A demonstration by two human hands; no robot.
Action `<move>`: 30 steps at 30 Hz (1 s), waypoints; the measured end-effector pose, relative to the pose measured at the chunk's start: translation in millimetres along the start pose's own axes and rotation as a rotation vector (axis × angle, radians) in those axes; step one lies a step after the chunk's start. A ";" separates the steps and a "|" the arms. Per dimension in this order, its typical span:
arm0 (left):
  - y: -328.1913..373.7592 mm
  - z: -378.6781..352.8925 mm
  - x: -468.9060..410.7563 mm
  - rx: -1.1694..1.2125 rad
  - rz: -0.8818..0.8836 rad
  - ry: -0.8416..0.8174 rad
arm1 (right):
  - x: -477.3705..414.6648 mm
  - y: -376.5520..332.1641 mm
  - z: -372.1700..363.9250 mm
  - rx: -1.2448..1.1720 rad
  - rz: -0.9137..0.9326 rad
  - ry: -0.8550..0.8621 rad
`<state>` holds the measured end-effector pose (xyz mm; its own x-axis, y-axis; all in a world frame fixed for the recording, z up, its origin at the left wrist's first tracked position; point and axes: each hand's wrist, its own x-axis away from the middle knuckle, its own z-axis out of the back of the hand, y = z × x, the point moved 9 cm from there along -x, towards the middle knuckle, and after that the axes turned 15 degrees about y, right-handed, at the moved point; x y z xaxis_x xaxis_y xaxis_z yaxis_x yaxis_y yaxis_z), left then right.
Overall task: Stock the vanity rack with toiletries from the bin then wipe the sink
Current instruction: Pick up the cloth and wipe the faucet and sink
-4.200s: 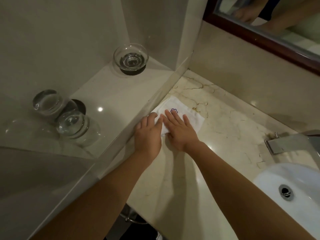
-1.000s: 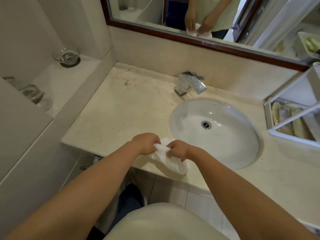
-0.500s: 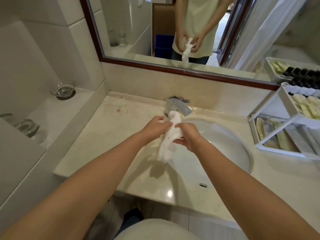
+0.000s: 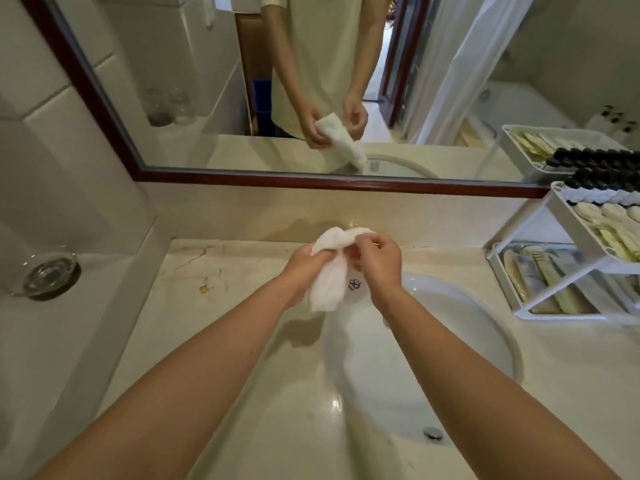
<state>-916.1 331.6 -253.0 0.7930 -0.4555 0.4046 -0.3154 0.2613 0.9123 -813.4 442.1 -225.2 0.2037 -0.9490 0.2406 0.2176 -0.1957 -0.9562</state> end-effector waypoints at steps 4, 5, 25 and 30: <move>-6.7 18.7 -44.0 -0.040 0.077 0.137 | -12.7 5.6 -46.5 0.425 0.332 -0.259; -6.6 21.4 -52.4 -0.086 0.057 0.162 | -12.1 15.5 -57.6 0.619 0.404 -0.348; -11.8 16.2 -76.2 -0.401 -0.168 0.327 | -11.6 58.4 -74.0 1.403 0.927 -0.328; 5.0 -5.1 -60.3 -0.544 -0.267 0.335 | -18.1 58.5 -56.0 1.321 0.906 -0.360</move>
<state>-962.8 364.8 -273.1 0.9529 -0.2992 0.0493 0.1499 0.6062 0.7811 -857.8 434.0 -294.9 0.8682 -0.4896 -0.0803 0.4874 0.8719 -0.0466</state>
